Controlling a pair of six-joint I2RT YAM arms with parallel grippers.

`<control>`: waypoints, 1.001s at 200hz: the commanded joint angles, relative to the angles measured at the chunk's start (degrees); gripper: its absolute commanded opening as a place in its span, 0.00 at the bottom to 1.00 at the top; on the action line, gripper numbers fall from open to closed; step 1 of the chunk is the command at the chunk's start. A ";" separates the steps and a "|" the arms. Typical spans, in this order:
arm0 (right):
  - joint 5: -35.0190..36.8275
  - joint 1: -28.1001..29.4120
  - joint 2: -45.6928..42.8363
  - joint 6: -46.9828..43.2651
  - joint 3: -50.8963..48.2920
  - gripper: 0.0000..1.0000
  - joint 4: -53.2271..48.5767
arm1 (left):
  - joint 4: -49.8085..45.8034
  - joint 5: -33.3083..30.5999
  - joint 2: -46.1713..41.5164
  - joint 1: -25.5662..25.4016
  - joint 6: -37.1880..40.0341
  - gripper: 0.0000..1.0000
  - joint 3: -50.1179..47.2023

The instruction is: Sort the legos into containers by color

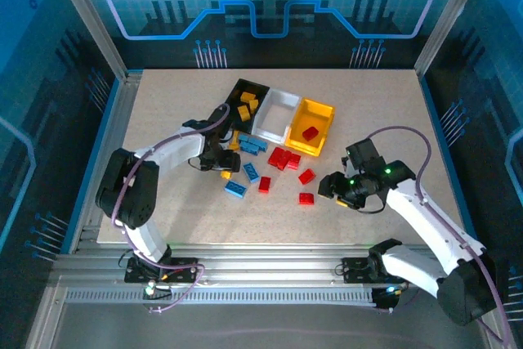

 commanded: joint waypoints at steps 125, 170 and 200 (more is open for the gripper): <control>2.35 2.08 -4.25 4.16 -1.79 0.60 -2.76 | 2.51 -0.33 8.59 -0.03 3.02 0.41 1.57; 2.63 2.11 -4.10 4.22 -1.77 0.60 -2.48 | 2.46 1.15 8.17 0.61 2.62 0.31 1.72; 3.05 2.10 -3.55 4.02 -1.09 0.60 -2.20 | 1.46 4.89 7.54 2.67 0.97 0.30 2.92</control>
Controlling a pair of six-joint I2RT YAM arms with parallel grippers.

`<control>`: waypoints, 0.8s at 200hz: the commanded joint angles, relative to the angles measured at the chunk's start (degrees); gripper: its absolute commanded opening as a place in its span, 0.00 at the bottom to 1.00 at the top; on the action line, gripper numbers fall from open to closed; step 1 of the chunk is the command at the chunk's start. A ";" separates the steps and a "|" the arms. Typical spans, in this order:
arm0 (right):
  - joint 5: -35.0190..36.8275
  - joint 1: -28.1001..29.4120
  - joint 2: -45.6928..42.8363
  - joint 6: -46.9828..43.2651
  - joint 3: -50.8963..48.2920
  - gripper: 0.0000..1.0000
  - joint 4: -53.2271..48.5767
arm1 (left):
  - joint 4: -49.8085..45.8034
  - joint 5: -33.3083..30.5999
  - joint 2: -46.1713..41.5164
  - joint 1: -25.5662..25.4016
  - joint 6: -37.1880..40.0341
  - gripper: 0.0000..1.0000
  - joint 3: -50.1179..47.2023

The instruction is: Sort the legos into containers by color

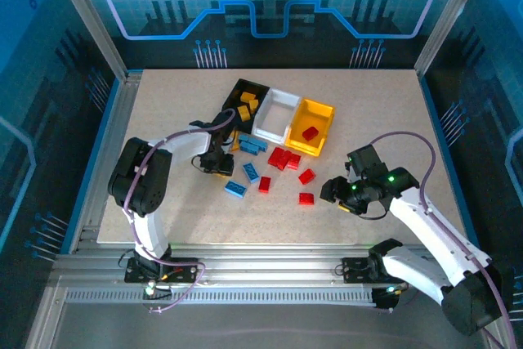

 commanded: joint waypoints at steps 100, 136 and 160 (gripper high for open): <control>2.95 0.76 4.06 -2.22 1.27 0.60 2.02 | 0.65 21.15 -0.85 7.52 -16.49 0.30 14.11; 1.58 -0.12 6.23 -4.36 -0.61 0.60 3.44 | -0.31 21.21 2.63 7.57 -19.85 0.30 24.61; 0.33 -1.31 8.89 -7.27 0.13 0.60 2.06 | -1.05 20.02 6.91 7.68 -20.46 0.30 31.80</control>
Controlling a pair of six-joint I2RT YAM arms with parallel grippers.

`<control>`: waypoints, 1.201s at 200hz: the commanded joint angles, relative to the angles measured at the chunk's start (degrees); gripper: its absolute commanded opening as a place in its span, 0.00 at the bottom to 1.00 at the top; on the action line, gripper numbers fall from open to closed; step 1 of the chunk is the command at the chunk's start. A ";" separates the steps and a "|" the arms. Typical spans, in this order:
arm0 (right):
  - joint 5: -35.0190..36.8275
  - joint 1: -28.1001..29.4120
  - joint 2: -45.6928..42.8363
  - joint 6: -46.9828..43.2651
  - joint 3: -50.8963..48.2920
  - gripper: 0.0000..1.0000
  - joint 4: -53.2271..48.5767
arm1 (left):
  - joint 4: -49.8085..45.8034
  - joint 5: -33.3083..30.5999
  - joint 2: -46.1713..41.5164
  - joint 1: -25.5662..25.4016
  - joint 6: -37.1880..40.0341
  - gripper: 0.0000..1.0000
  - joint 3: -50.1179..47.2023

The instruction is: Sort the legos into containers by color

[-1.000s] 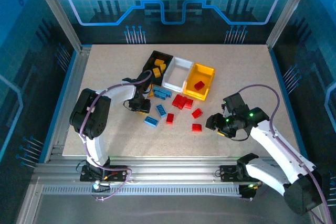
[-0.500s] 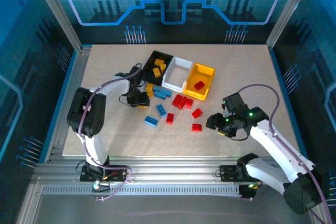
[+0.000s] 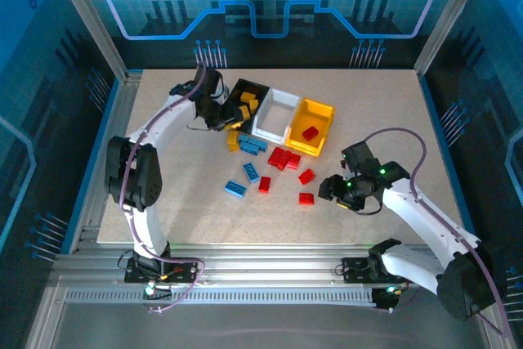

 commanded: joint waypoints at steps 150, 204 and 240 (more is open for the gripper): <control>-2.07 -3.06 4.73 -8.54 4.77 0.60 -5.87 | -10.19 -5.91 30.16 0.96 -1.58 0.41 40.30; -2.31 -1.00 11.07 -8.34 5.91 0.62 -2.48 | -9.86 -4.67 24.94 0.64 -1.82 0.60 37.09; -0.55 2.53 20.09 -8.15 11.46 0.65 -2.24 | -5.66 -5.28 13.23 0.19 -0.98 0.65 23.66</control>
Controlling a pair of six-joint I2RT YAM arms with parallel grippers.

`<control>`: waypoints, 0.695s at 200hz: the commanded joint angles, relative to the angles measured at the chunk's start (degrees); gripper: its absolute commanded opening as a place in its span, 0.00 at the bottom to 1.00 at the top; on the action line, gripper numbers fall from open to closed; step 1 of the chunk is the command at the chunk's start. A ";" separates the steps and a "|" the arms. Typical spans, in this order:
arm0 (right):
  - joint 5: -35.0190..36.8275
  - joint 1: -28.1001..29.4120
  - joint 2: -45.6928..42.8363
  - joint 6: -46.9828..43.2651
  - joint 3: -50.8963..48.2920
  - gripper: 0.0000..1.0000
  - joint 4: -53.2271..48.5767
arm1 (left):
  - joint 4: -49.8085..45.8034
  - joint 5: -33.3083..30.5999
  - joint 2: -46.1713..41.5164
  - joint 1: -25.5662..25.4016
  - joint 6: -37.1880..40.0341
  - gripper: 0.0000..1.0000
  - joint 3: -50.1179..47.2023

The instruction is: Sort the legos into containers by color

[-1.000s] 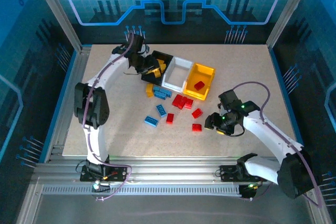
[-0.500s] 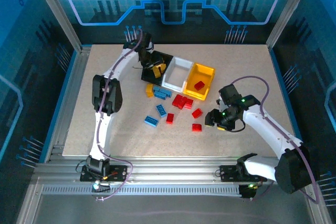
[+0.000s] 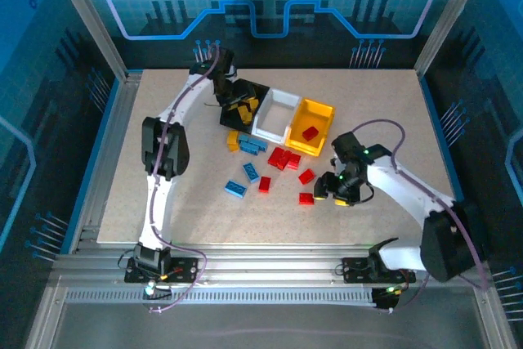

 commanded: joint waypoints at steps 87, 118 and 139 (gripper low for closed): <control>10.12 10.54 23.34 4.97 17.25 0.68 -3.03 | 7.38 -2.31 -40.54 -0.61 2.56 0.75 -44.43; 11.63 11.88 26.93 6.81 18.49 0.67 -2.43 | 6.45 -2.34 -45.43 -0.61 2.70 0.76 -48.76; 12.75 12.54 28.71 7.88 19.22 0.67 -1.75 | 5.74 -2.43 -47.90 -0.61 2.96 0.76 -50.57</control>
